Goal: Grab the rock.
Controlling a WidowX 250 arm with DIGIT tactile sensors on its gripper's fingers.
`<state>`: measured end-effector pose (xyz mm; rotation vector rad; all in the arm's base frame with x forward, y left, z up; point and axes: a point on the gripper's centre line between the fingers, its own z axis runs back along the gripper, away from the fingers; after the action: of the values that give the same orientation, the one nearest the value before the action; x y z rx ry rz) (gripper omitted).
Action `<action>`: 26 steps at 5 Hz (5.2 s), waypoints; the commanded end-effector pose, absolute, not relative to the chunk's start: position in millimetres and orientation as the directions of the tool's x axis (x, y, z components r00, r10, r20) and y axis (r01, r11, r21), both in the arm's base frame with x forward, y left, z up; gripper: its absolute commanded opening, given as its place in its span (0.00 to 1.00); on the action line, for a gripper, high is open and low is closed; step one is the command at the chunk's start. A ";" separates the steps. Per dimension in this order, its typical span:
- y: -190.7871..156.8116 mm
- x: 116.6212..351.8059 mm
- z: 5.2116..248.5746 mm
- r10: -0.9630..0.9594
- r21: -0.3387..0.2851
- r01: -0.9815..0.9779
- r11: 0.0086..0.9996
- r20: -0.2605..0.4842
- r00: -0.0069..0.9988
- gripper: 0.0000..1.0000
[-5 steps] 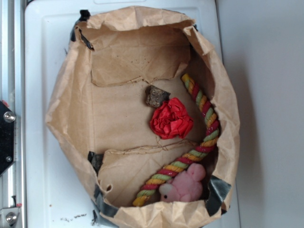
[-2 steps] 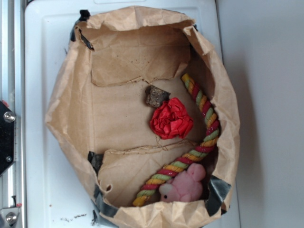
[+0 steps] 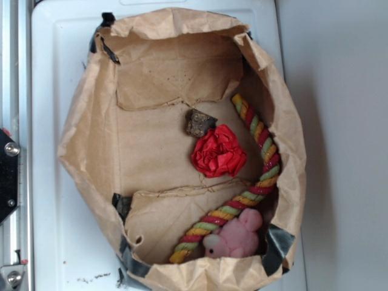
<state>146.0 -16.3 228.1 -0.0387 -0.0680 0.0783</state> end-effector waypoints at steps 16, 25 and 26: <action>2.1 284.3 117.7 -0.481 0.153 0.456 0.877 0.248 0.841 1.00; 28.8 354.0 99.1 -0.533 0.147 0.515 0.845 0.321 0.783 1.00; 35.8 345.0 120.3 -0.532 0.074 0.541 0.838 0.335 0.778 1.00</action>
<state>331.6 30.2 80.5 -0.0900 -0.2439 -0.5786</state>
